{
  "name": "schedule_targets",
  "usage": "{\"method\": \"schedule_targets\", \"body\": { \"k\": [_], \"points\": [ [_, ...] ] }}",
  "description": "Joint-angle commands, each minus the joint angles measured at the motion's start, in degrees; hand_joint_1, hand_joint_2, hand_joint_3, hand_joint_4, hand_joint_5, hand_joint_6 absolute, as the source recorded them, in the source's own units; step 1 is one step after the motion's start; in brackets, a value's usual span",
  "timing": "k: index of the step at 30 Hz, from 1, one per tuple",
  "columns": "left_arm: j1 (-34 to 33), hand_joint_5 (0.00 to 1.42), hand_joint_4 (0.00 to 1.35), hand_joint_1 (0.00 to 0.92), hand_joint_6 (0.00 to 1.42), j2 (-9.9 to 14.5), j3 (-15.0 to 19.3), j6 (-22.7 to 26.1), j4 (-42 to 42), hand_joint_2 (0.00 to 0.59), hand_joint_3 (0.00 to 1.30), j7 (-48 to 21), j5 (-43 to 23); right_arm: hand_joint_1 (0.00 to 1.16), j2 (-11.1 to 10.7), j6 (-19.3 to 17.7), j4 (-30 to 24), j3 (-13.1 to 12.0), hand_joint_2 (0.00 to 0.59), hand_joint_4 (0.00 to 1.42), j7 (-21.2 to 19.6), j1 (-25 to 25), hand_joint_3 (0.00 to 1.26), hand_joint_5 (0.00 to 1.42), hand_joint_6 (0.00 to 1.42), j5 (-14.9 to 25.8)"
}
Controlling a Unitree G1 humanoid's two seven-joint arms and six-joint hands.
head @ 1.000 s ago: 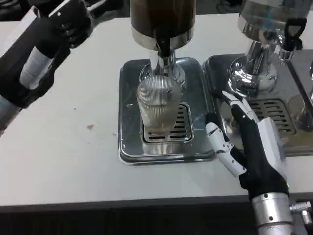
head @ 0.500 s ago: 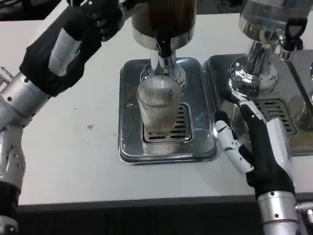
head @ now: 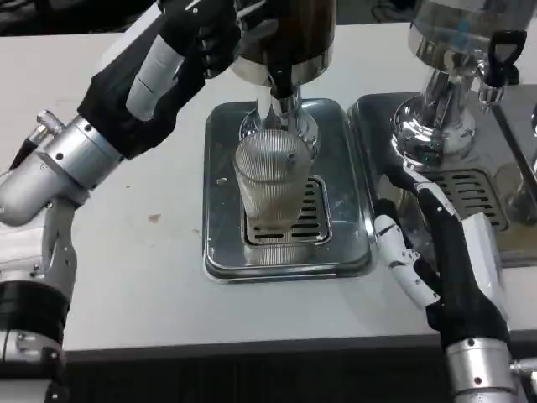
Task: Grasp the cup under the faucet to collect the drink, then remove the cup.
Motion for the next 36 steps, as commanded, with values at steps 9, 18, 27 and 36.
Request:
{"method": "schedule_targets", "body": {
  "k": [9, 18, 27, 36],
  "points": [
    [-4.46, 0.09, 0.00, 0.000, 0.07, -0.34, -0.03, -0.95, 8.30, 0.056, 0.07, -1.69, 4.87, 0.21, 0.32, -0.91, -2.41, -0.56, 0.433, 0.22, -0.87, 1.21, 0.26, 0.10, 0.05, 0.25],
    [-5.55, 0.10, 0.00, 0.000, 0.07, -0.29, -0.58, -1.89, 10.98, 0.053, 0.07, -1.88, 8.52, 0.21, 0.50, -0.74, -3.13, -0.43, 0.433, 0.22, -0.66, 1.96, 0.26, 0.10, 0.05, 0.28],
    [-6.02, 0.10, 0.00, 0.000, 0.07, 0.25, -1.18, -3.47, 12.49, 0.046, 0.07, -1.62, 11.93, 0.21, 0.87, -0.81, -3.09, -0.31, 0.433, 0.22, -0.70, 2.14, 0.26, 0.10, 0.05, 0.33],
    [-6.21, 0.10, 0.00, 0.000, 0.07, 1.09, -2.48, -6.11, 13.51, 0.046, 0.07, -0.54, 14.86, 0.21, 0.99, -0.96, -3.10, -0.46, 0.433, 0.22, -0.61, 2.20, 0.26, 0.10, 0.06, 0.36]
  ]
}}
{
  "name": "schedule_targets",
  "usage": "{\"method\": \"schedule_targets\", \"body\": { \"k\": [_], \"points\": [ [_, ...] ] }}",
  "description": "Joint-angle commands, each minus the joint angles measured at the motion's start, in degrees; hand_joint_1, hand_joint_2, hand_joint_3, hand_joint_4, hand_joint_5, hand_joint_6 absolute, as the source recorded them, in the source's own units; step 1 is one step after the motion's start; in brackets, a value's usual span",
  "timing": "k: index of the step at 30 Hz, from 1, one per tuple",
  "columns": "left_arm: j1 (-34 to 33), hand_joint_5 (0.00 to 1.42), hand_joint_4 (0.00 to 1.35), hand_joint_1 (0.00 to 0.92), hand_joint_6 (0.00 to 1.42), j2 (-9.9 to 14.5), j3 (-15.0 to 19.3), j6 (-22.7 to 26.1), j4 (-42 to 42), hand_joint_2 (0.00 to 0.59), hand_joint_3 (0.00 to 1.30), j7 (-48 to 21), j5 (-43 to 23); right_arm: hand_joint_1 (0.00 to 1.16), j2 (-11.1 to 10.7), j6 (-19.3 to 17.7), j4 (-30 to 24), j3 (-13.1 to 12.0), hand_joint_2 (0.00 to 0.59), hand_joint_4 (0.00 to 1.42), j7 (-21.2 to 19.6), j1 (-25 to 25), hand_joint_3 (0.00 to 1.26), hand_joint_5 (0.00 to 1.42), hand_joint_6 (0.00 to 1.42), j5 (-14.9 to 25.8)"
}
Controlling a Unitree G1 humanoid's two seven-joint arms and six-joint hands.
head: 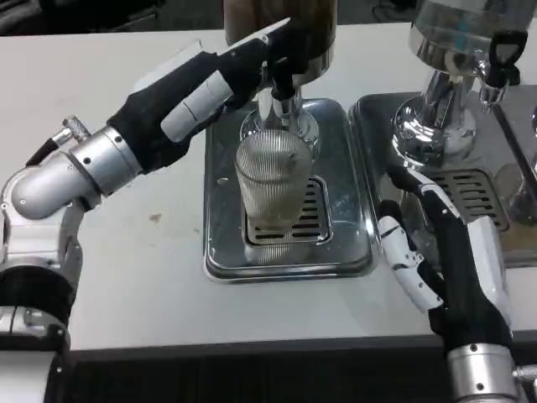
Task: Grasp the cup under the faucet to collect the drink, then remove the cup.
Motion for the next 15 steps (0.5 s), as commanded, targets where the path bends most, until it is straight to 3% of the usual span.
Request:
{"method": "schedule_targets", "body": {
  "k": [1, 15],
  "points": [
    [-1.11, 0.10, 0.00, 0.000, 0.07, 0.98, -1.47, -1.55, 1.11, 0.045, 0.07, 0.10, 2.52, 0.21, 0.06, -0.97, -0.91, -0.41, 0.433, 0.22, -0.51, 0.42, 0.26, 0.10, 0.06, 0.39],
    [-0.07, 0.10, 0.00, 0.000, 0.06, 2.37, -4.26, -9.20, 0.88, 0.047, 0.08, 4.69, 7.67, 0.21, -0.06, -1.06, -0.91, -0.48, 0.433, 0.22, 0.06, -0.01, 0.23, 0.10, 0.06, 0.89]
  ]
}}
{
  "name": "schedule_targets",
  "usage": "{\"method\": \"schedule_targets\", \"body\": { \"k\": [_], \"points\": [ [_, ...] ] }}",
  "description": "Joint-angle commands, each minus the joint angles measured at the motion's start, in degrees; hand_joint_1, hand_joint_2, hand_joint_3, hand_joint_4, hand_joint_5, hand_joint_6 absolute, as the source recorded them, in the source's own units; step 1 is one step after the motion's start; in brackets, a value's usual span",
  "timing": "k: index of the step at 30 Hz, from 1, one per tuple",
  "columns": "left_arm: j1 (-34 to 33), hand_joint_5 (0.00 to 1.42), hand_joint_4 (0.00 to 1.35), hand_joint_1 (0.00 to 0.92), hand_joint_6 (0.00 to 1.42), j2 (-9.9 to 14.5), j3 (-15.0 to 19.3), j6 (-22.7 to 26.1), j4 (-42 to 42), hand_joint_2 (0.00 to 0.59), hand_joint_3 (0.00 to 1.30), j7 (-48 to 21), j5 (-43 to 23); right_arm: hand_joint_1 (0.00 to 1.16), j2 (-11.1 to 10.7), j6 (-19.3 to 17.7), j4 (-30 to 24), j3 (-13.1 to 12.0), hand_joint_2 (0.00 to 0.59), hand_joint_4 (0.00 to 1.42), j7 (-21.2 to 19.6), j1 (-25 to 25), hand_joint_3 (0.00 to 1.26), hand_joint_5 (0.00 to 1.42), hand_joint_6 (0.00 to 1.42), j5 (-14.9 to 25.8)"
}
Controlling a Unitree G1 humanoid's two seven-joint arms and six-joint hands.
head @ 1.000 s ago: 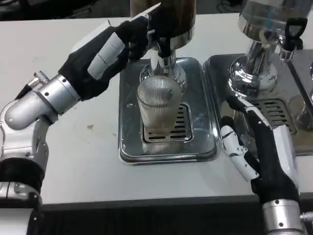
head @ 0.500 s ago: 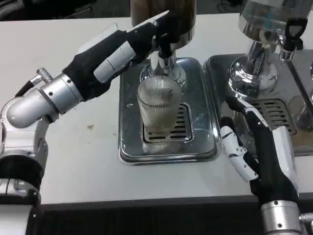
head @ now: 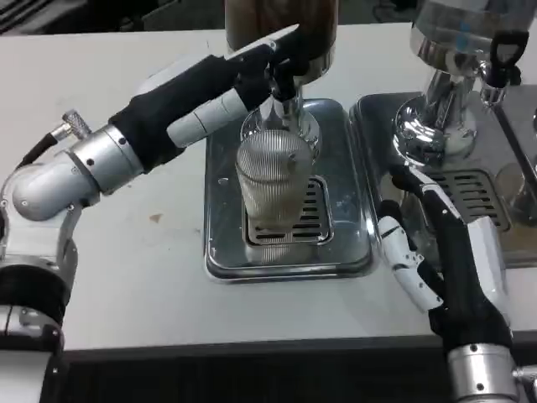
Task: Grasp the cup under the faucet to collect the drink, then remove the cup.
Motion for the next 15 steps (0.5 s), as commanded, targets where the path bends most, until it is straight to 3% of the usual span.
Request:
{"method": "schedule_targets", "body": {
  "k": [1, 15],
  "points": [
    [0.03, 0.10, 0.00, 0.000, 0.06, 1.13, -2.03, -2.93, 0.56, 0.047, 0.08, 1.10, 2.88, 0.21, -0.17, -1.07, -0.87, -0.46, 0.433, 0.22, 0.11, -0.08, 0.23, 0.10, 0.06, 0.86],
    [-0.05, 0.10, 0.00, 0.000, 0.05, 1.98, -5.38, -7.52, 1.12, 0.045, 0.07, 5.98, 7.26, 0.21, -0.20, -0.97, -1.19, -0.67, 0.433, 0.22, 0.20, 0.15, 0.23, 0.11, 0.06, 1.78]
  ]
}}
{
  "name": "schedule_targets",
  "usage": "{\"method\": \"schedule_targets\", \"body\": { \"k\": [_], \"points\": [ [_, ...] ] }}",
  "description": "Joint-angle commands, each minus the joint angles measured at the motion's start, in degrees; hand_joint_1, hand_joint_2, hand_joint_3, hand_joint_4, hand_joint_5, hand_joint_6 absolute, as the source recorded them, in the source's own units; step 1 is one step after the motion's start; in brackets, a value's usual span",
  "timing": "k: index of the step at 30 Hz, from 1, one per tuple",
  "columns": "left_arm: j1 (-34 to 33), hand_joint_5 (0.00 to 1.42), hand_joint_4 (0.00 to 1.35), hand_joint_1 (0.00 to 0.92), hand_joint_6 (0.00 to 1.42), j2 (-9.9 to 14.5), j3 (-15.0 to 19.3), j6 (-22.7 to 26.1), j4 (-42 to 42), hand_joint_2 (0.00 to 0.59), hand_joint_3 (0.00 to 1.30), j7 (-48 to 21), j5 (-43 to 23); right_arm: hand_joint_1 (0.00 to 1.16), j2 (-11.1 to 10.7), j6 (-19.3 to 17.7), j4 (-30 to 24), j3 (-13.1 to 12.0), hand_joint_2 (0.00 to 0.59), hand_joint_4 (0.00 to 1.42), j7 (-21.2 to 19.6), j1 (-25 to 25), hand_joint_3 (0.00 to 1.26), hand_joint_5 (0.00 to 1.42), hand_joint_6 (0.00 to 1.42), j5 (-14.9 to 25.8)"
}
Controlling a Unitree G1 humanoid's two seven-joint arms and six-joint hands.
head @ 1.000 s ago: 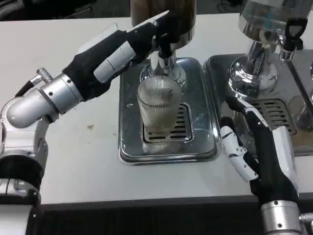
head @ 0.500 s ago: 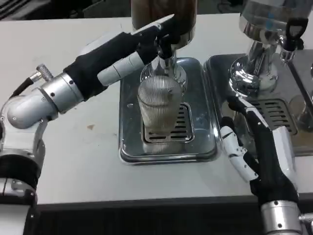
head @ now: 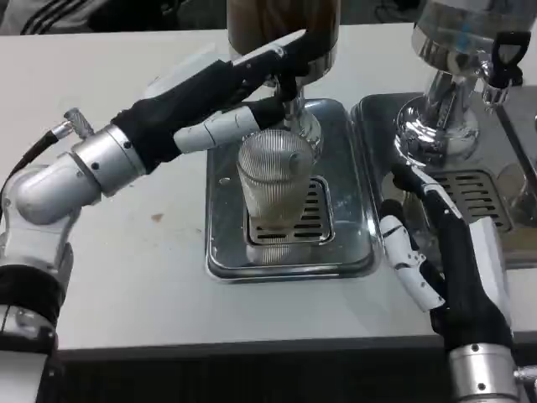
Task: Grasp the cup under the faucet to collect the drink, then remove the cup.
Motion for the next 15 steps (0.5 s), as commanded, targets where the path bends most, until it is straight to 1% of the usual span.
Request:
{"method": "schedule_targets", "body": {
  "k": [1, 10, 15],
  "points": [
    [-0.08, 0.10, 0.00, 0.000, 0.04, 0.78, -2.49, -2.34, 0.71, 0.045, 0.07, 0.64, 3.24, 0.21, -0.07, -0.96, -1.25, -0.65, 0.433, 0.22, -0.15, 0.22, 0.23, 0.11, 0.06, 0.51],
    [-0.22, 0.10, 0.00, 0.000, 0.04, 1.42, -5.61, -5.31, 1.13, 0.045, 0.07, 4.82, 6.69, 0.21, -0.02, -0.66, -2.47, -1.04, 0.433, 0.22, 0.08, 1.08, 0.23, 0.11, 0.07, 0.83],
    [-0.39, 0.10, 0.00, 0.000, 0.04, 1.78, -6.86, -6.06, 1.59, 0.047, 0.07, 6.75, 7.94, 0.21, 0.04, -0.61, -2.55, -1.21, 0.433, 0.22, 0.29, 1.10, 0.23, 0.11, 0.08, 1.10]
  ]
}}
